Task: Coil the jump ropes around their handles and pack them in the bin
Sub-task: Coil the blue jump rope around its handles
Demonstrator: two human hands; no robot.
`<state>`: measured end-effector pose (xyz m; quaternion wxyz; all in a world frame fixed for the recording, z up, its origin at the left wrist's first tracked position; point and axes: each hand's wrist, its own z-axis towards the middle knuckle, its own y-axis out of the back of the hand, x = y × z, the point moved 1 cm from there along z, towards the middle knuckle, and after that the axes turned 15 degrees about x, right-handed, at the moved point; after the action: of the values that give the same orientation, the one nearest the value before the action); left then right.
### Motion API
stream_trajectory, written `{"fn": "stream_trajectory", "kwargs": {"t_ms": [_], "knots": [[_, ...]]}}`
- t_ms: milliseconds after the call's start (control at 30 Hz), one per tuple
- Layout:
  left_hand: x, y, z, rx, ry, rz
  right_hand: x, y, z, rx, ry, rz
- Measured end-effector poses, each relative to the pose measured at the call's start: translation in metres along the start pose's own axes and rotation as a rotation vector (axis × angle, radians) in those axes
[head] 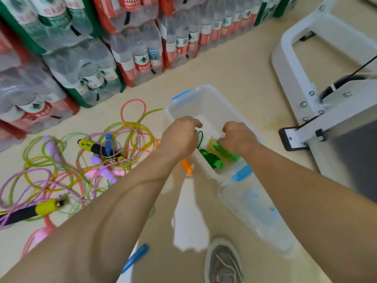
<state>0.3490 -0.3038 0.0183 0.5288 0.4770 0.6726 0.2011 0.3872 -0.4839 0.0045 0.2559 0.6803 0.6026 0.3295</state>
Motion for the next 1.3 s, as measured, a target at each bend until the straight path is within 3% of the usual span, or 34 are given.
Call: {"fn": "stream_trajectory", "kwargs": {"t_ms": [100,333,667,933,1167,1233,1300], "knots": [[0.015,0.011,-0.036,-0.058,0.024,-0.032,0.012,0.014,-0.025,0.000,0.056,0.083],[0.056,0.019,-0.155,0.071,0.317,-0.137,0.072,0.007,-0.120,0.003,0.268,0.262],[0.120,-0.031,-0.322,0.184,0.558,-0.205,0.150,-0.132,-0.196,0.285,0.419,0.047],[0.161,-0.098,-0.344,0.301,0.599,-0.306,0.145,-0.252,-0.179,0.455,0.408,-0.181],[0.180,-0.149,-0.319,0.315,0.524,-0.234,0.158,-0.289,-0.165,0.280,0.451,-0.492],[0.180,-0.158,-0.314,0.348,0.520,-0.161,0.161,-0.286,-0.161,0.339,0.501,-0.442],[0.174,-0.156,-0.315,0.327,0.555,-0.142,0.164,-0.272,-0.158,0.499,0.537,-0.243]]}}
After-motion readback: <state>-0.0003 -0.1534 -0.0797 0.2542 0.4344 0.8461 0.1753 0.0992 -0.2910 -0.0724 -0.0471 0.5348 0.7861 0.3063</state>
